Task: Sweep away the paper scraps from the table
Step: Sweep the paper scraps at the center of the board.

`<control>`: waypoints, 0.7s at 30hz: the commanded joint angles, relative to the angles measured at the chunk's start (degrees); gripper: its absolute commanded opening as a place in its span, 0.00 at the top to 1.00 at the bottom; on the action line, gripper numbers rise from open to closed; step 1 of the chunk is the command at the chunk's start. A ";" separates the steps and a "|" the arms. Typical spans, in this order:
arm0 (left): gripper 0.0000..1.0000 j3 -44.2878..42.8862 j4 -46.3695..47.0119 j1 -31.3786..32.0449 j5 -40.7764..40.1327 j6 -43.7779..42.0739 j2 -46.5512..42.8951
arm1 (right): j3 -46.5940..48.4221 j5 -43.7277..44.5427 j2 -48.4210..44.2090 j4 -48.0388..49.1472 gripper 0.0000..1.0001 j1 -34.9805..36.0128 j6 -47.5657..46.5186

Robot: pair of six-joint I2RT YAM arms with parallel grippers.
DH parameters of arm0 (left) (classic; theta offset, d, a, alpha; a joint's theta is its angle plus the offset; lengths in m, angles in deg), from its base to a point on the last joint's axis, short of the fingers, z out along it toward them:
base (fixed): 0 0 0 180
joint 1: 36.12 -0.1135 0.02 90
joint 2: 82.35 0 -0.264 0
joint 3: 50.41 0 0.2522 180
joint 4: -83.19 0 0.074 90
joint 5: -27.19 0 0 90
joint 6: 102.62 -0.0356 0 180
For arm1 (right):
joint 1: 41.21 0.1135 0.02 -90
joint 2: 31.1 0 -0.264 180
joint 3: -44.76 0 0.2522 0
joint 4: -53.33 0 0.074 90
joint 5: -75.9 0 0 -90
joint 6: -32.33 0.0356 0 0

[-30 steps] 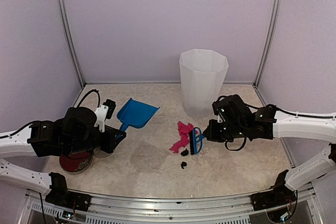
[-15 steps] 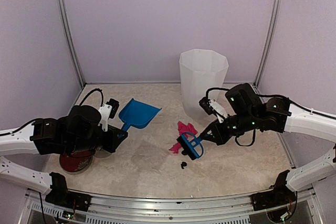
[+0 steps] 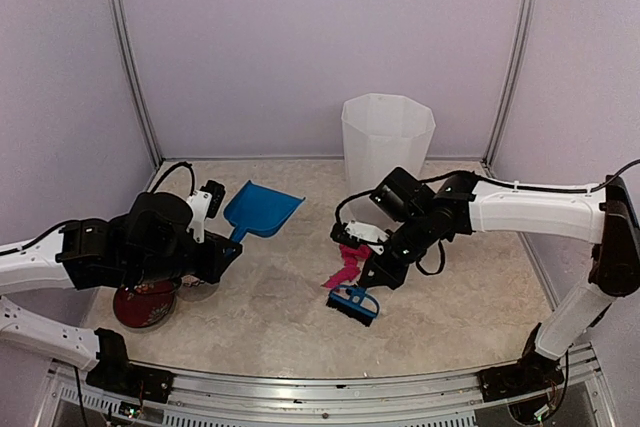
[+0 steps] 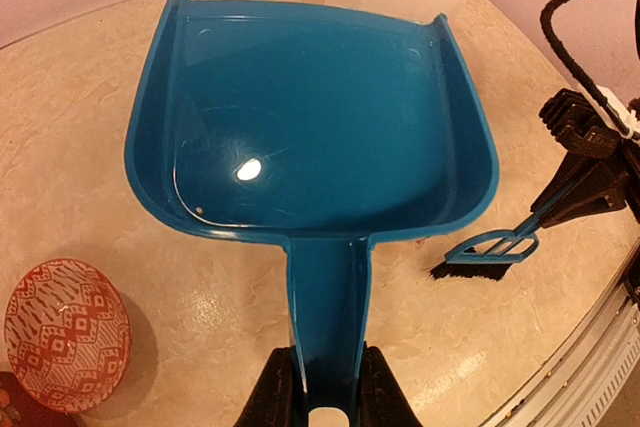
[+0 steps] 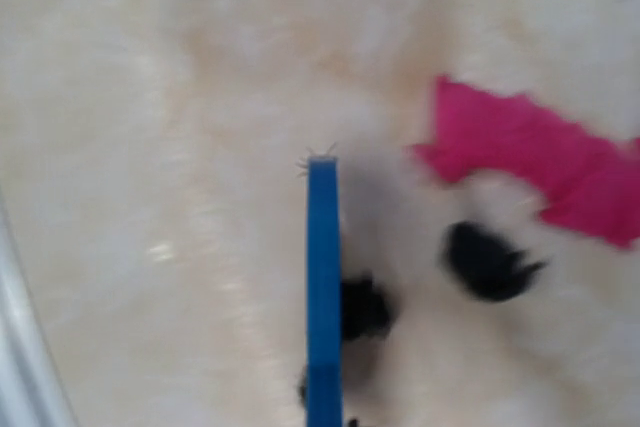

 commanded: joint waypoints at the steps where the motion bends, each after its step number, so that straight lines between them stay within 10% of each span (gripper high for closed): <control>1: 1.00 -1.03 -0.46 -1.33 0.46 0.20 0.35 | 3.52 10.86 2.56 -0.18 1.00 -0.70 -7.09; 21: 1.00 1.53 -2.41 -2.03 6.78 2.49 3.12 | 8.22 13.93 -2.08 -1.02 1.00 -2.10 -4.64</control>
